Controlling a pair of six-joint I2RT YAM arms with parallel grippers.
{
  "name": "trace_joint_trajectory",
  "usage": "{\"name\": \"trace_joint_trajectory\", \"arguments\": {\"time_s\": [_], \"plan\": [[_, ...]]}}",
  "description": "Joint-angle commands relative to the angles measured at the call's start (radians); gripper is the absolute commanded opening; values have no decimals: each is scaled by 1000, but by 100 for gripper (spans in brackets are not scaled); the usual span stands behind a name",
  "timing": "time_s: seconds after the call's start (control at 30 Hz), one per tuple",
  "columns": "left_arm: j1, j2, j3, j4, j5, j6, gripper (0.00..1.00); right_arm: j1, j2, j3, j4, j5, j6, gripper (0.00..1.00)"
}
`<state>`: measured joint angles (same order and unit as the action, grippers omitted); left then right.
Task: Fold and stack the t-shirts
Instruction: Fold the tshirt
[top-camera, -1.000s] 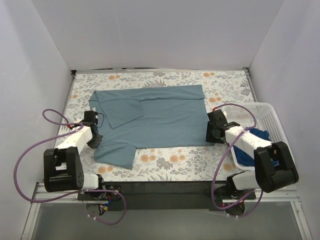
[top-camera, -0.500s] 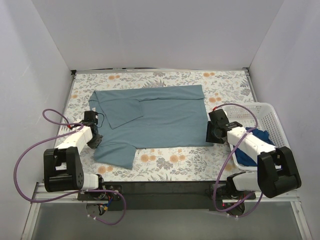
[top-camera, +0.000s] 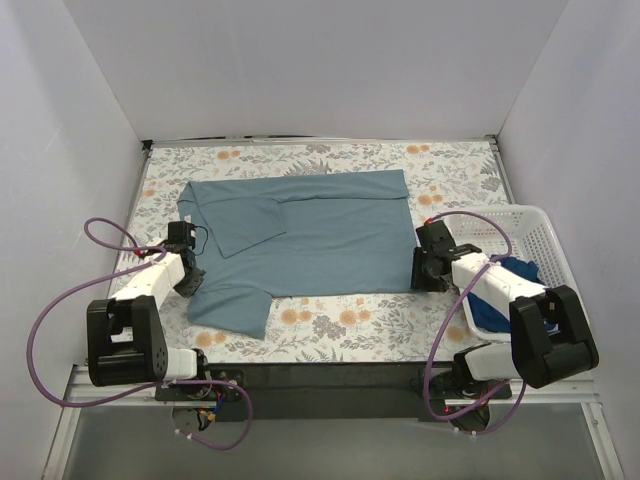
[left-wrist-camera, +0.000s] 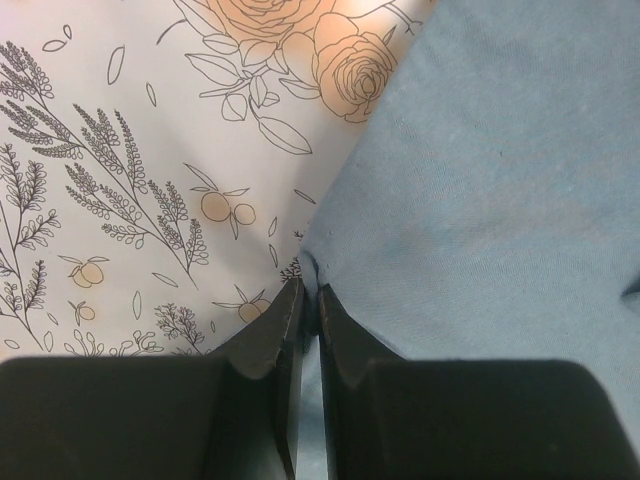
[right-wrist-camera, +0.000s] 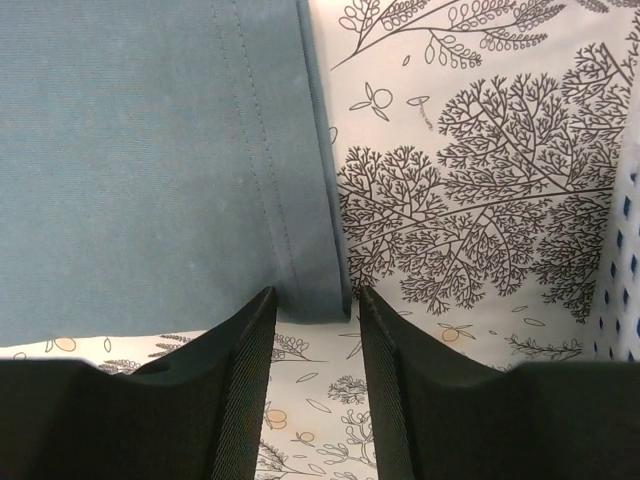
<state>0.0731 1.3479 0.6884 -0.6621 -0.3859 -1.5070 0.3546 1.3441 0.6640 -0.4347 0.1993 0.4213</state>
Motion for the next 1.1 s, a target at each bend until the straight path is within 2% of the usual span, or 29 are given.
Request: {"name": "trace_joint_trajectory", "arguments": {"time_s": [0.0,0.1,0.2,0.23,0.33,0.53,0.67,1.07], "plan": [[7,-27,-1,-5,-48,2,0,-2,29,-17,17,-32,7,44],[8,-27,-4,-10,-48,-1,0,0,17,-14,16,-28,1,36],[8,-32,-4,-16,-45,-4,0,-2,-5,-1,-4,-21,-7,20],[7,-35,-3,-21,-44,-5,0,-2,-11,9,-15,-20,-10,11],[7,-41,19,-57,-28,-12,0,-2,-34,34,-62,-17,-30,1],[8,-61,92,-120,5,-12,0,-3,-92,83,-134,-18,-58,1],[7,-29,163,-157,7,11,0,-12,-77,176,-168,-14,-91,1],[10,175,416,-198,-8,36,0,-58,167,489,-171,-47,-136,1]]}}
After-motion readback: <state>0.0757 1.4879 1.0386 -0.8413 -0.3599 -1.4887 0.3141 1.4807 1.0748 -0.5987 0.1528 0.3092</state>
